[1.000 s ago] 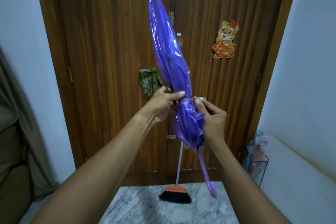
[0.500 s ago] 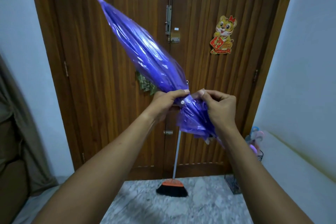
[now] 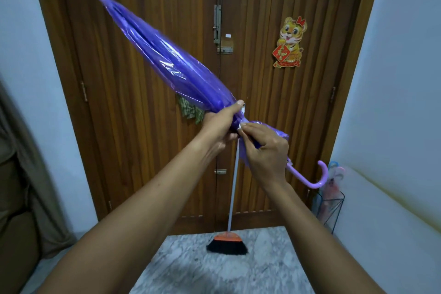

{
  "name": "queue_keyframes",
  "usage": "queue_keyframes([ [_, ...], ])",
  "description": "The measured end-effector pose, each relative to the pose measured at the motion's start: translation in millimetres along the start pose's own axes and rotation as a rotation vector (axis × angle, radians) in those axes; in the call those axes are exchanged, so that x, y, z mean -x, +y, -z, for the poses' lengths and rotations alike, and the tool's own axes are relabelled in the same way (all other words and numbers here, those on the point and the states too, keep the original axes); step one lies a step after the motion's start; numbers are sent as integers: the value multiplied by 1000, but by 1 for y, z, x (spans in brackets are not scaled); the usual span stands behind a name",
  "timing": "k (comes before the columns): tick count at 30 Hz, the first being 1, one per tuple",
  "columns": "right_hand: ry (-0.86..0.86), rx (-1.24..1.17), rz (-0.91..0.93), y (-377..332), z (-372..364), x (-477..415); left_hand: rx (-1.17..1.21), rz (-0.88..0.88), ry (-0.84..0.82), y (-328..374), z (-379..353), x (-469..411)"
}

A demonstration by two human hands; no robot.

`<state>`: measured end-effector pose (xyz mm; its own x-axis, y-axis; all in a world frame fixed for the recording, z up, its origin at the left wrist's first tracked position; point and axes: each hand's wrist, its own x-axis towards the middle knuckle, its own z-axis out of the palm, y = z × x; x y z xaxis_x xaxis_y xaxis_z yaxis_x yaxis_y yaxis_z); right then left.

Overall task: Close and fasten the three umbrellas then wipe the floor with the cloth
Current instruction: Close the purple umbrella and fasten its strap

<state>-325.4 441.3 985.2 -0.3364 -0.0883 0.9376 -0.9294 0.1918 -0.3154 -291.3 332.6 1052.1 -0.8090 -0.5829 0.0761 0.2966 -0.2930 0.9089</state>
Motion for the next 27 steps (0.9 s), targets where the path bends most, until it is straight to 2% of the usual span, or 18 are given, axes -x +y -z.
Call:
queue_keyframes([
  [3, -34, 8, 12, 6, 4, -7, 26, 103, -107, 8, 9, 3],
  [6, -92, -29, 9, 15, 6, -14, -44, 39, -142, 4, 18, 6],
  [12, -166, -20, 7, 23, 7, -8, -126, -82, 2, -7, 20, -1],
  [18, -150, -9, 14, 21, 3, -3, -77, -88, 80, -18, 15, -2],
  [22, -257, 59, 69, 20, 4, 0, -15, -70, 89, -22, 16, -1],
  [27, -298, -71, -114, 20, 4, -8, -25, -76, 72, -26, 21, -2],
])
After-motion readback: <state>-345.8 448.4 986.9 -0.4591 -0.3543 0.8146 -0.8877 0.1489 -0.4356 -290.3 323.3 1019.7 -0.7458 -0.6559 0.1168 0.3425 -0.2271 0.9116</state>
